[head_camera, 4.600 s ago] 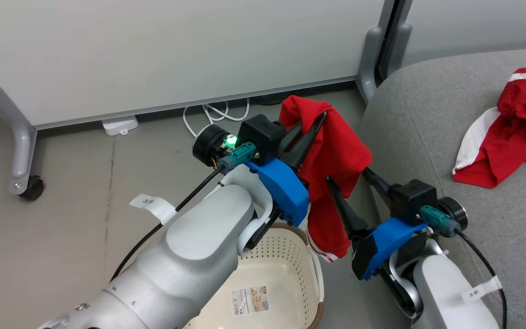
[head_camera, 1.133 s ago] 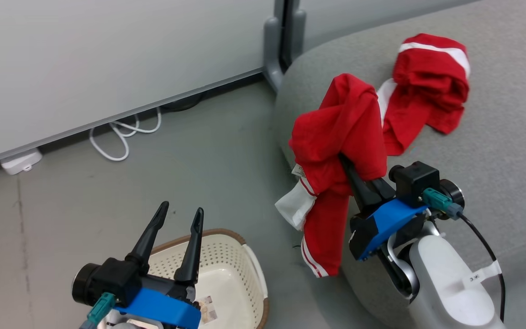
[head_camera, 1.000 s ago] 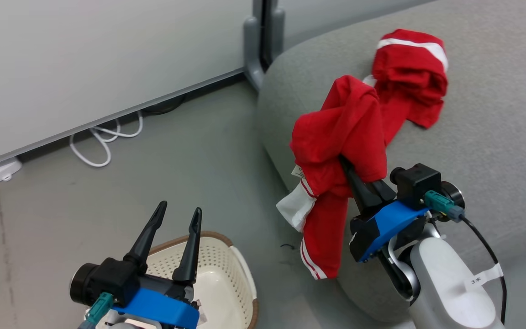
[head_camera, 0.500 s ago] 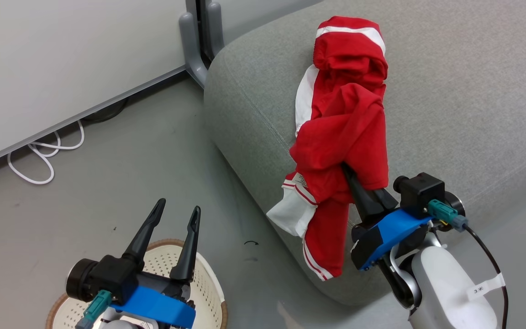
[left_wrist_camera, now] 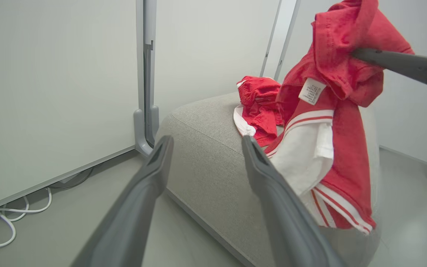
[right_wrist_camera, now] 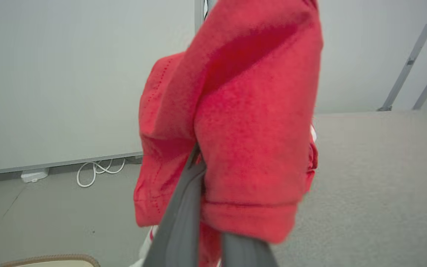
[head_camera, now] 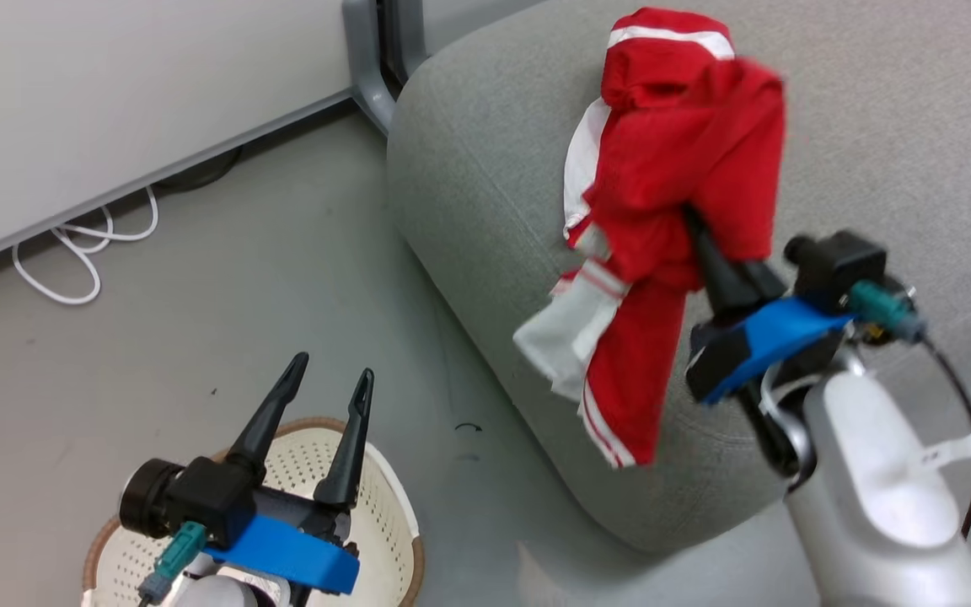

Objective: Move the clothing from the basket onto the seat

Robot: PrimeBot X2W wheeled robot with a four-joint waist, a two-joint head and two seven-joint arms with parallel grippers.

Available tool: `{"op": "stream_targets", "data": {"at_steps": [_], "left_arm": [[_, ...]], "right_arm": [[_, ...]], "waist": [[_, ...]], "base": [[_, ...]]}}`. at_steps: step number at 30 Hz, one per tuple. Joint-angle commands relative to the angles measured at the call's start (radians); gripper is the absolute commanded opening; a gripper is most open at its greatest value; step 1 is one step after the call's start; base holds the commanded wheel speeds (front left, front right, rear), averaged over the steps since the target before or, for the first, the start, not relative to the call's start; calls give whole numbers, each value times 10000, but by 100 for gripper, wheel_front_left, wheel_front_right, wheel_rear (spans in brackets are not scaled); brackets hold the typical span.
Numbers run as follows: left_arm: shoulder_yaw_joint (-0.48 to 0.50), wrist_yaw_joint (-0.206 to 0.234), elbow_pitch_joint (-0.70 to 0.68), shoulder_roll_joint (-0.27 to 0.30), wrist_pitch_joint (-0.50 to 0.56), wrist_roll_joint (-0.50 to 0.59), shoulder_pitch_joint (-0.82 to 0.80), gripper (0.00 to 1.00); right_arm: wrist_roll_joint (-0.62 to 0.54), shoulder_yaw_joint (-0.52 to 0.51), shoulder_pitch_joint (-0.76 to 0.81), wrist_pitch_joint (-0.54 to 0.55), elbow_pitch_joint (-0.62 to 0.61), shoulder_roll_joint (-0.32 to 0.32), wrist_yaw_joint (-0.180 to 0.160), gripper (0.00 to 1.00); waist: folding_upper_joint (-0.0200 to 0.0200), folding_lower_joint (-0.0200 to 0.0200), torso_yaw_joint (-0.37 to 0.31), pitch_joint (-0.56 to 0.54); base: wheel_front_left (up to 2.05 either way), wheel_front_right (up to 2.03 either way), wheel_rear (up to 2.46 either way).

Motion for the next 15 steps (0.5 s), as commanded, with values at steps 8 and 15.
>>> {"op": "stream_targets", "data": {"at_steps": [8, 15], "left_arm": [[-60, -11, -245, 292, -50, 136, -569, 100], [-234, -11, -663, 601, -50, 271, -1055, 100]], "right_arm": [[-645, -1091, -2329, 527, -248, -502, 3, 0], [-247, -2506, -4480, 1181, -335, -1299, 3, 0]], "waist": [[0, 0, 398, 863], [0, 0, 702, 1883]], "base": [[0, 0, 0], [0, 0, 0]]}}
